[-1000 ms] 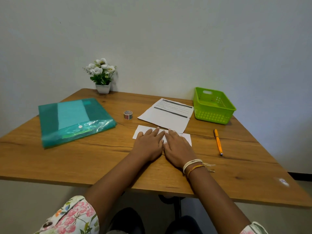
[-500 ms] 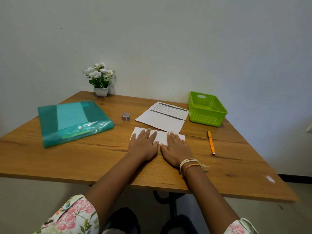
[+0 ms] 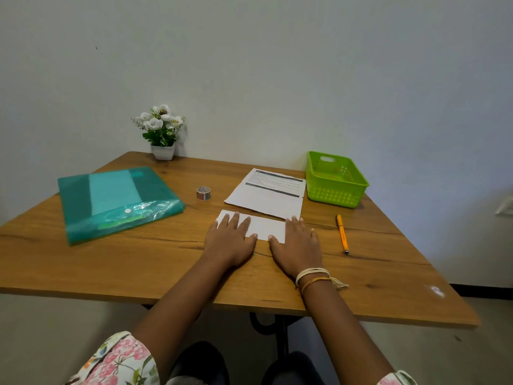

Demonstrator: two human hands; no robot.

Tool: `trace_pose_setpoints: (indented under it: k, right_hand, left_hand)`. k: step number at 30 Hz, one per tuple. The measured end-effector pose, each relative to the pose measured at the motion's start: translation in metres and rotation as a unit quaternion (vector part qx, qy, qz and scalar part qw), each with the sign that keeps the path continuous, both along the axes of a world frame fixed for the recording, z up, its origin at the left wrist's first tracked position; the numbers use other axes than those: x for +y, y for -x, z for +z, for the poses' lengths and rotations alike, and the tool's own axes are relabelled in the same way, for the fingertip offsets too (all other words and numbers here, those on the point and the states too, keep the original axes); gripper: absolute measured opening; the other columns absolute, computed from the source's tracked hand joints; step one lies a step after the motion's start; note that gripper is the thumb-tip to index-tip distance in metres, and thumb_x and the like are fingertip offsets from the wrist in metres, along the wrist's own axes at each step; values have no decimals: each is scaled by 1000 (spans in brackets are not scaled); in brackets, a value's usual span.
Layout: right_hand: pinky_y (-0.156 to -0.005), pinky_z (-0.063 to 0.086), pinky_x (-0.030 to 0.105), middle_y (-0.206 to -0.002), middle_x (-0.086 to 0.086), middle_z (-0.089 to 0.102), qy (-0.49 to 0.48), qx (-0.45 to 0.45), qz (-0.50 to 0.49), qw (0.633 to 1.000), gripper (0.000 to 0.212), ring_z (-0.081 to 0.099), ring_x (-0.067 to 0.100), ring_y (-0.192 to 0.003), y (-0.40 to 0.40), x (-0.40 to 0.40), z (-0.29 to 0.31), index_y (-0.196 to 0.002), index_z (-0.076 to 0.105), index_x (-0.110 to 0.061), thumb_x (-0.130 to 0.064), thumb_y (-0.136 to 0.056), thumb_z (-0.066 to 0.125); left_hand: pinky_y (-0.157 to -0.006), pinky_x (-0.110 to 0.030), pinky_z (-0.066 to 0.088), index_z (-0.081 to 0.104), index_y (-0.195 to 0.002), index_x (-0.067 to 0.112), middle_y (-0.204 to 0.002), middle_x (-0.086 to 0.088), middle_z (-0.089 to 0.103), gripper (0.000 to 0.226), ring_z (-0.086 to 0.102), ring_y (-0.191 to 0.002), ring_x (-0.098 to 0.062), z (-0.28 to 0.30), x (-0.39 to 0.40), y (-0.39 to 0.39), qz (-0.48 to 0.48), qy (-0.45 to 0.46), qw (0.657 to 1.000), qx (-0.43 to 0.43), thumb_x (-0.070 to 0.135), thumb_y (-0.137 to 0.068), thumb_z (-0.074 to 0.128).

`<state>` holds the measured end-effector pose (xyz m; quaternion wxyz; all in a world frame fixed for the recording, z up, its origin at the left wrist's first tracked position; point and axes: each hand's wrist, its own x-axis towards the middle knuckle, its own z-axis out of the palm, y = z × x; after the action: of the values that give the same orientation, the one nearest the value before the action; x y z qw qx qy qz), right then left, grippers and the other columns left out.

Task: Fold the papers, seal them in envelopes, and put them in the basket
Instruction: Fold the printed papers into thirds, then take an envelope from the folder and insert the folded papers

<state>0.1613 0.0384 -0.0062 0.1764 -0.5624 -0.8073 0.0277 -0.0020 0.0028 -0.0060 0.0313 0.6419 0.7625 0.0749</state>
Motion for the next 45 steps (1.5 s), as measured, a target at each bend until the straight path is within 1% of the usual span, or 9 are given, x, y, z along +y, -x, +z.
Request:
trace_pose_setpoints:
  k: [4, 7, 12, 17, 22, 27, 32, 36, 45]
  right_hand:
    - [-117, 18, 43, -153, 1, 35, -20, 3, 101, 995, 47, 25, 18, -144, 2, -3, 2, -141, 41, -27, -41, -96, 39]
    - [-110, 30, 43, -144, 1, 47, -15, 5, 47, 999, 42, 38, 20, -134, 2, 0, 0, -134, 51, -29, -41, -96, 37]
    - [-110, 31, 48, -145, 4, 46, 8, -8, -68, 998, 45, 38, 26, -135, -9, 12, -6, -135, 49, -28, -44, -96, 34]
    - [-112, 26, 50, -145, 4, 45, 9, 0, -72, 997, 45, 36, 25, -137, -8, 13, -7, -134, 50, -26, -42, -96, 34]
    - [-109, 32, 46, -123, 1, 63, -84, 81, -16, 993, 33, 51, 19, -120, -4, 5, 0, -117, 64, -20, -31, -94, 43]
    - [-111, 30, 42, -113, 0, 66, -87, 69, 34, 993, 26, 55, 17, -111, 5, 0, 4, -107, 67, -18, -25, -92, 47]
    - [-99, 38, 37, -107, 4, 68, -79, 95, 35, 992, 25, 58, 20, -105, 4, 2, 3, -104, 69, -13, -20, -87, 52]
    - [-98, 40, 36, -109, 4, 68, -63, 99, 28, 993, 25, 58, 20, -105, 5, 1, 4, -105, 69, -14, -20, -86, 54]
    - [-98, 38, 36, -111, 2, 67, -53, 99, 23, 993, 25, 56, 20, -107, 4, 0, 7, -107, 68, -17, -20, -87, 54]
  left_hand:
    - [-118, -43, 8, 13, -152, 35, -161, 2, 8, 54, 4, -149, -18, 0, -2, 2, -83, -18, 996, -11, 49, -100, 20]
    - [-118, -44, 8, 20, -150, 35, -161, 3, 11, 51, 6, -148, -16, 2, -3, 2, -85, -36, 995, -43, 45, -101, 24]
    - [-117, -46, 10, 32, -147, 28, -160, 0, 17, 50, 12, -147, -18, 3, -2, 1, -52, -75, 994, -68, 41, -99, 36]
    - [-117, -46, 14, 39, -142, 27, -157, -3, 25, 47, 19, -146, -19, 1, 0, 3, -35, -81, 992, -85, 40, -97, 42]
    - [-116, -47, 18, 45, -137, 25, -153, -4, 34, 44, 28, -142, -20, 12, -5, 7, -31, -85, 993, -71, 37, -95, 48]
    - [-117, -54, 14, 48, -133, 17, -149, -15, 35, 47, 27, -141, -32, 24, -10, 55, 128, -190, 971, 66, 30, -89, 54]
    - [-112, -64, 4, 32, -146, 17, -156, -26, 12, 63, 9, -142, -49, 22, -12, 94, 334, -62, 941, 3, 48, -91, 40]
    - [-113, -62, 9, 21, -150, 20, -157, -23, 12, 65, 12, -142, -48, 13, -9, 80, 290, -43, 956, -5, 53, -94, 31]
    - [-111, -51, 28, 21, -150, 21, -156, -13, 26, 62, 29, -139, -35, 15, -9, 32, 87, -73, 992, 48, 49, -97, 34]
